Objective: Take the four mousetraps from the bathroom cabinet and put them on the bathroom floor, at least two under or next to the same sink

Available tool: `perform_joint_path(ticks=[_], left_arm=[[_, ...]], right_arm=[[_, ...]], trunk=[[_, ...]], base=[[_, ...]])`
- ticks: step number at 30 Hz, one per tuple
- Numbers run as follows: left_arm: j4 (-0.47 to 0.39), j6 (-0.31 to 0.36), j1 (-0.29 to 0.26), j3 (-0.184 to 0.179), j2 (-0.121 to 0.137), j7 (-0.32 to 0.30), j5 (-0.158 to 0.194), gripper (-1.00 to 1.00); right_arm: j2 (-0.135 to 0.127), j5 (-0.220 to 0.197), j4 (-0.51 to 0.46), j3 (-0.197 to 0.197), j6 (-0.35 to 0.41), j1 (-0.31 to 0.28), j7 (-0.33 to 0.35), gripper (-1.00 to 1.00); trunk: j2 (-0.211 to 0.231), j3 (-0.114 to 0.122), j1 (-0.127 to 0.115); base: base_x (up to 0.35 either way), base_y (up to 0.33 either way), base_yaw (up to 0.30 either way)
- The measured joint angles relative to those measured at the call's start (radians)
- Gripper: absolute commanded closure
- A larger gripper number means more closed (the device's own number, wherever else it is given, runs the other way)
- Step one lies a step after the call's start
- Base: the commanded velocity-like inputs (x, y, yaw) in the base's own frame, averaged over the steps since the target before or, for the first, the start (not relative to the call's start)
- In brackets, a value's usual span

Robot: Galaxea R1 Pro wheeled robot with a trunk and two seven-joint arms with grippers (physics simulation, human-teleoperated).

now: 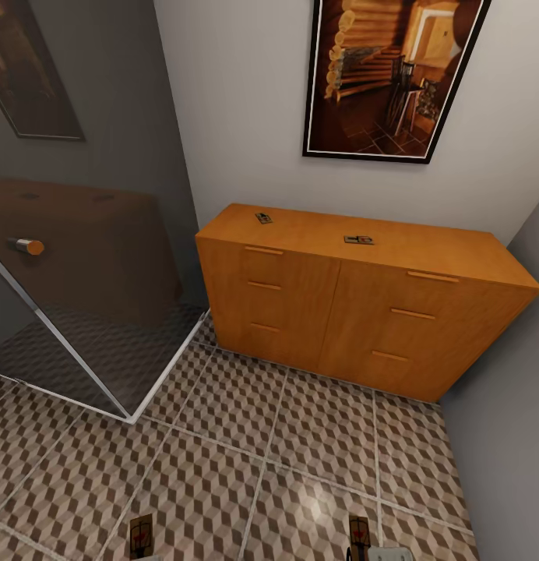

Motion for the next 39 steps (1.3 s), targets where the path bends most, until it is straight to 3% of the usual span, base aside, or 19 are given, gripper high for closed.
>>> perform_joint_path(ticks=[39], left_arm=[[0.000,0.000,0.000,0.000,0.000,0.000,-0.001,1.00]], right_arm=[[0.000,0.000,0.000,0.000,0.000,0.000,0.000,1.00]], trunk=[[0.000,0.000,0.000]], base=[[0.000,0.000,0.000]])
